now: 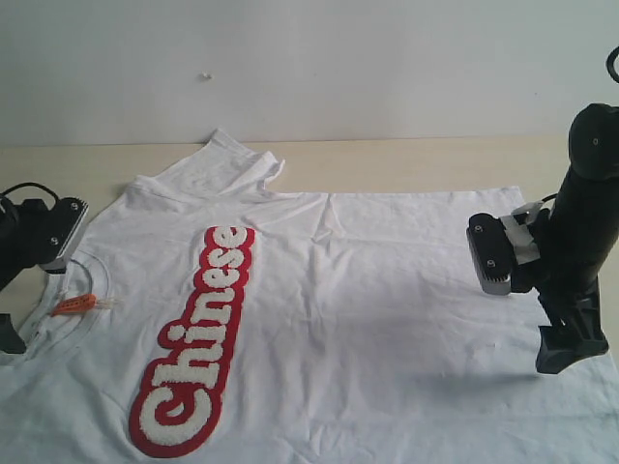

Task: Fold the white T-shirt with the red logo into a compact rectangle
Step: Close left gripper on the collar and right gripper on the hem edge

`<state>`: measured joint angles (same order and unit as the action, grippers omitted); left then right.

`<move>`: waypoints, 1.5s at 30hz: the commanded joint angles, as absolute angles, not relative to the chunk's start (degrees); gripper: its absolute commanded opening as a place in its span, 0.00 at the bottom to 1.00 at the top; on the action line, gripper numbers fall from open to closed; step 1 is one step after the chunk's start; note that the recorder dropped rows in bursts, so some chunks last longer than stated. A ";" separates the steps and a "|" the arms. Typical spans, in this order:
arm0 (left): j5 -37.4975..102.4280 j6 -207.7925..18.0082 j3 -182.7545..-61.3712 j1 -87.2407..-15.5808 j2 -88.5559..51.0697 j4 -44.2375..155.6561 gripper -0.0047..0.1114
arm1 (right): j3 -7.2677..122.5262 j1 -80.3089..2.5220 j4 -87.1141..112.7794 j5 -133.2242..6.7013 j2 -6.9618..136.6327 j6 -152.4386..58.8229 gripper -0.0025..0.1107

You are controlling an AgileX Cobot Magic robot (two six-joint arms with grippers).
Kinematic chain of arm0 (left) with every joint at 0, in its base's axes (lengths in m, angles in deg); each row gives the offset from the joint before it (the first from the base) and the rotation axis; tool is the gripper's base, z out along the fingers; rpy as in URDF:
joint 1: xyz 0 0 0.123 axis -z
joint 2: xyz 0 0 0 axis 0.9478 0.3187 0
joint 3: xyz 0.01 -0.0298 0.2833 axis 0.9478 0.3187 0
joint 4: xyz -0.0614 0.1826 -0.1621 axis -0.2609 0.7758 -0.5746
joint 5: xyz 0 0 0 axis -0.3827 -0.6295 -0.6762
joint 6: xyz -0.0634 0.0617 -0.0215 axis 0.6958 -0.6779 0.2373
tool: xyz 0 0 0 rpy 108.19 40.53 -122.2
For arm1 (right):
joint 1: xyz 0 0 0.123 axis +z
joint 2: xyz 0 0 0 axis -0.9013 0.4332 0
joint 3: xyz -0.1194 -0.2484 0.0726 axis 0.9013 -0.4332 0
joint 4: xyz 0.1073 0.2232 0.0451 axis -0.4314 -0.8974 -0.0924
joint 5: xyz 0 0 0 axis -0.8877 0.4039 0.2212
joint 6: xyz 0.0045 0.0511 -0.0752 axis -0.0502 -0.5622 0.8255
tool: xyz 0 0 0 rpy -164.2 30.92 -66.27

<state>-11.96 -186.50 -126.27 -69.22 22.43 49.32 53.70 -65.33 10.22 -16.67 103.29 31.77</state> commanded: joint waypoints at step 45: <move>-10.92 -186.62 -128.66 -66.75 28.13 47.75 0.94 | 53.70 -65.76 18.31 -21.25 104.15 22.26 0.95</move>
<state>-13.20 -187.06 -128.69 -67.12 27.18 48.21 53.70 -65.46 15.89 -21.20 104.06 22.71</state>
